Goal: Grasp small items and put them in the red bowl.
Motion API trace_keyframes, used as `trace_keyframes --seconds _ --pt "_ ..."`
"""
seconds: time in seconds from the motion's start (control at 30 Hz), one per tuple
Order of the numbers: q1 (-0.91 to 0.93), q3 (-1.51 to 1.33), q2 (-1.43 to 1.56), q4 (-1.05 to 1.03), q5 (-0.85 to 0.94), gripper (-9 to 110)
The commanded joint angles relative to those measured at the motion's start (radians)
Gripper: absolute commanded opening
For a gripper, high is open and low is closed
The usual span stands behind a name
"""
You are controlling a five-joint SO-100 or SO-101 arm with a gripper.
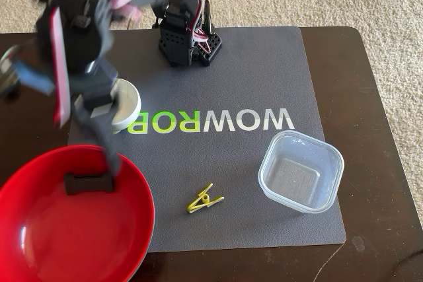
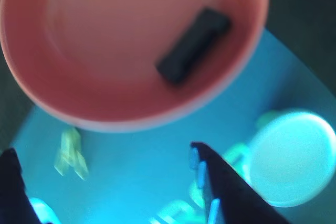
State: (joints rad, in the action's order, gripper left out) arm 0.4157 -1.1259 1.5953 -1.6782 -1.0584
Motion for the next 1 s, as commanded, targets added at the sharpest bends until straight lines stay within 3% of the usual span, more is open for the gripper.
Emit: trace_keyframes --seconds 0.0,0.27,0.6,0.67,0.83,0.97 --pt "0.101 -0.494 0.339 0.028 -0.149 44" --pt "0.422 -1.014 0.457 0.39 -0.483 42" --pt "0.27 -1.103 0.276 0.646 -0.495 41" --pt "0.255 -1.098 0.261 0.663 -0.488 35" --pt "0.27 -1.143 0.249 0.724 -0.476 0" --pt "0.279 -1.15 0.265 0.73 -0.454 0"
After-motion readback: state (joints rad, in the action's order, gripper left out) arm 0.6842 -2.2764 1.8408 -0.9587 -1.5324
